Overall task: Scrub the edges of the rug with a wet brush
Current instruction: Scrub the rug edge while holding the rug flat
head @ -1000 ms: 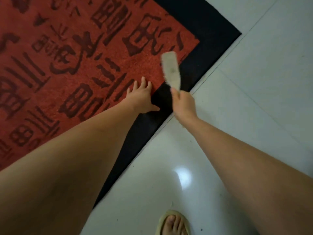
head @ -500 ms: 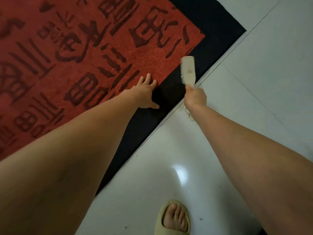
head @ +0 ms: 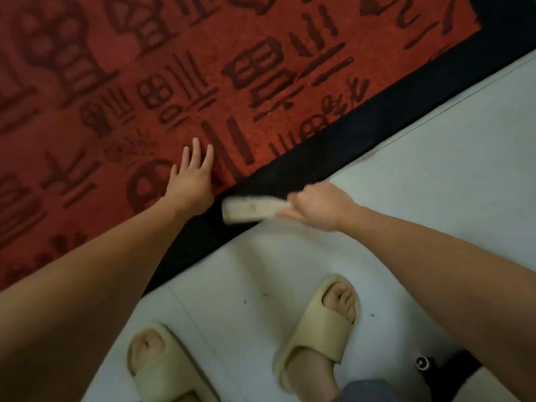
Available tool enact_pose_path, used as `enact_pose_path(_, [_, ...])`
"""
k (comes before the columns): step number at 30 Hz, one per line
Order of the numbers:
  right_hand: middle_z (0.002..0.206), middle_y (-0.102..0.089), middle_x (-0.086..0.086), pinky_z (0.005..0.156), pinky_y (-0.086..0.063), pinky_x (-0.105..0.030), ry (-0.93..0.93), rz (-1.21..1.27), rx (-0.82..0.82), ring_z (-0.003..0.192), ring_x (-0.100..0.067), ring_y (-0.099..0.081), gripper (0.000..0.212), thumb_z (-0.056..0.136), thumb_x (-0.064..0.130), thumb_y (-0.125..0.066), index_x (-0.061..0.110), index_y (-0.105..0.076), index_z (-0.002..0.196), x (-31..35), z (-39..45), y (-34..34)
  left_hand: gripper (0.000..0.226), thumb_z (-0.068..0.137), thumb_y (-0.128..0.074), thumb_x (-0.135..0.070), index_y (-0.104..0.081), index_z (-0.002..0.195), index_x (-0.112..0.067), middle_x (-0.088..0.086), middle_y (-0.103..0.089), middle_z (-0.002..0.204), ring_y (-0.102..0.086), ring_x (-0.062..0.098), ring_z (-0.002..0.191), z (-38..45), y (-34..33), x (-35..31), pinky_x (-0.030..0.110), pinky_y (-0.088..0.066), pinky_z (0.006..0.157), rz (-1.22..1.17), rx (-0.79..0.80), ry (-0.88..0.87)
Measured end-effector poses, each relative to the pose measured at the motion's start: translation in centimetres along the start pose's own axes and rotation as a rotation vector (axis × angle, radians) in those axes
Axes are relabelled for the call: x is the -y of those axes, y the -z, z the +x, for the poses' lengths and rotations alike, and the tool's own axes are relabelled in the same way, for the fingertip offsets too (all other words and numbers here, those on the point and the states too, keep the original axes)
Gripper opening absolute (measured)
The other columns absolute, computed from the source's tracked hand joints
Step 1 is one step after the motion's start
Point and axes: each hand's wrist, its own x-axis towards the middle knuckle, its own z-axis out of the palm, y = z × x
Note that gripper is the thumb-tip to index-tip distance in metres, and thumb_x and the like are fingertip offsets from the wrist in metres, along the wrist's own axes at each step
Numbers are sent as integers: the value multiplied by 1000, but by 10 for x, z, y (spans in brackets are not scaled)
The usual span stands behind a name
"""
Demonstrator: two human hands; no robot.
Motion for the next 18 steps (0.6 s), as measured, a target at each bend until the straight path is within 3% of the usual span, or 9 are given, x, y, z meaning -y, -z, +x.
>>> enact_pose_path(2, [96, -66, -19, 65, -34, -38, -438, 218, -271, 90, -39, -63, 54, 100, 54, -30, 8, -58, 102, 7, 29, 11, 87, 95, -53, -17, 8, 157, -20, 6, 22, 162, 10, 33, 150, -11, -10, 17, 51, -10, 120, -68, -37, 40])
enact_pose_path(3, [99, -66, -21, 66, -33, -38, -555, 311, -306, 92, -40, -62, 52, 101, 51, -31, 6, -58, 104, 12, 38, 15, 86, 96, -54, -19, 7, 157, -20, 7, 22, 162, 10, 35, 150, -15, -13, 22, 51, -10, 120, -86, -34, 50])
enact_pose_path(4, [103, -65, -21, 68, -35, -38, -535, 313, -250, 95, -40, -61, 51, 102, 49, -31, 6, -59, 106, 21, 44, 17, 86, 96, -54, -21, 7, 157, -19, 8, 21, 162, 9, 36, 149, -21, -15, 27, 51, -11, 121, -90, -5, 48])
enact_pose_path(6, [109, -64, -18, 72, -38, -37, -215, 142, 57, 101, -37, -61, 50, 101, 51, -33, 10, -61, 108, 44, 40, 10, 85, 97, -54, -24, 5, 157, -17, 9, 16, 163, 5, 36, 150, -33, -14, 40, 49, -14, 120, -65, 103, 31])
enact_pose_path(7, [110, -64, -15, 72, -37, -35, -55, 40, 224, 101, -35, -60, 50, 100, 52, -34, 12, -62, 108, 62, 29, 9, 81, 97, -53, -25, 0, 157, -15, 10, 8, 164, -1, 35, 150, -41, -9, 48, 48, -17, 120, -32, 162, 23])
enact_pose_path(9, [106, -64, -10, 70, -36, -32, 111, -74, 336, 96, -32, -60, 48, 101, 52, -32, 13, -61, 102, 87, 0, 17, 65, 97, -53, -28, -24, 153, -12, 15, -23, 158, -24, 35, 145, -60, 8, 59, 44, -26, 116, -24, 235, 28])
enact_pose_path(11, [100, -64, -10, 68, -35, -33, -22, 22, 261, 91, -32, -60, 44, 101, 51, -30, 15, -53, 89, 109, -29, 48, 51, 96, -53, -28, -43, 143, -13, 16, -45, 145, -44, 36, 131, -96, 42, 67, 39, -37, 108, -59, 254, 16])
enact_pose_path(13, [95, -64, -9, 65, -35, -34, -222, 140, 120, 89, -32, -60, 44, 102, 49, -28, 15, -50, 87, 123, -55, 84, 49, 96, -52, -30, -46, 142, -15, 14, -49, 143, -48, 34, 128, -133, 78, 70, 35, -39, 105, -77, 268, -14])
enact_pose_path(18, [85, -62, -5, 61, -36, -33, -358, 113, 53, 77, -28, -57, 43, 101, 49, -30, 16, -51, 83, 174, -133, 229, 44, 99, -47, -37, -50, 138, -18, 9, -51, 142, -49, 30, 128, -266, 203, 86, 33, -39, 102, -97, 256, -38])
